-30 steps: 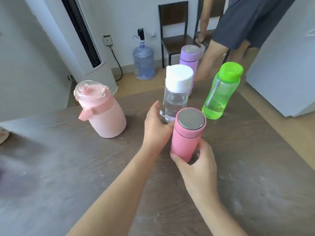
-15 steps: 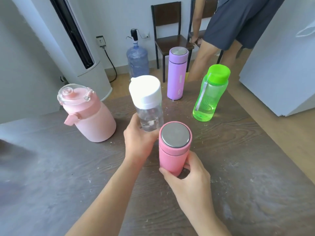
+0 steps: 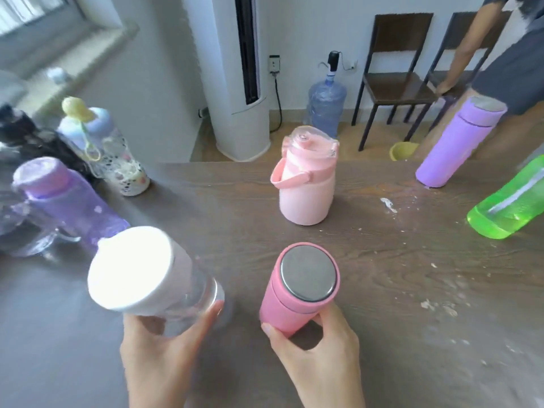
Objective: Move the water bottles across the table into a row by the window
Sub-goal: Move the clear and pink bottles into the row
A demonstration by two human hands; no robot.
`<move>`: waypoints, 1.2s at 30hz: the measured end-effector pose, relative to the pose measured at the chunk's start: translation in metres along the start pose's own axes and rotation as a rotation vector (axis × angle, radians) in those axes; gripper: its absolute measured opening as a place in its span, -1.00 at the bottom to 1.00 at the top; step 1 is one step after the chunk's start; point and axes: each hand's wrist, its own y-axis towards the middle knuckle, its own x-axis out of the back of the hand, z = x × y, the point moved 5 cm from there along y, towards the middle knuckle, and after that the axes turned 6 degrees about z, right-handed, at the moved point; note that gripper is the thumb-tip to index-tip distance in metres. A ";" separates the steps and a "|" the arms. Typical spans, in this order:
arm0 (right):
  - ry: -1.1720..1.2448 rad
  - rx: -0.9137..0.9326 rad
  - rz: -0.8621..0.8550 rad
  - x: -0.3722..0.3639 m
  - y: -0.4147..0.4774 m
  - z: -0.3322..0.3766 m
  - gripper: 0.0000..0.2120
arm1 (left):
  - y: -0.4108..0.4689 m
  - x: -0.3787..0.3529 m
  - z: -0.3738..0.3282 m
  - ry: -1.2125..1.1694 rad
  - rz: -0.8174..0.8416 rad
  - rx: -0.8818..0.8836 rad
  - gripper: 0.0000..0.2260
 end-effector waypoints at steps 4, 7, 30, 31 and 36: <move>0.029 0.025 0.170 -0.088 -0.001 0.035 -0.54 | 0.031 0.091 0.014 -0.086 -0.215 -0.021 -0.21; 0.018 0.058 0.243 -0.148 -0.001 0.063 -0.60 | 0.054 0.150 0.021 -0.051 -0.292 -0.025 -0.40; -0.171 0.172 0.251 -0.310 -0.022 0.123 -0.49 | 0.159 0.284 0.068 -0.089 -0.268 -0.063 -0.48; -0.181 0.187 0.250 -0.309 -0.023 0.124 -0.48 | 0.159 0.284 0.069 -0.096 -0.266 -0.061 -0.48; -0.189 0.241 0.265 -0.304 -0.025 0.126 -0.41 | 0.155 0.279 0.063 -0.096 -0.221 -0.016 -0.46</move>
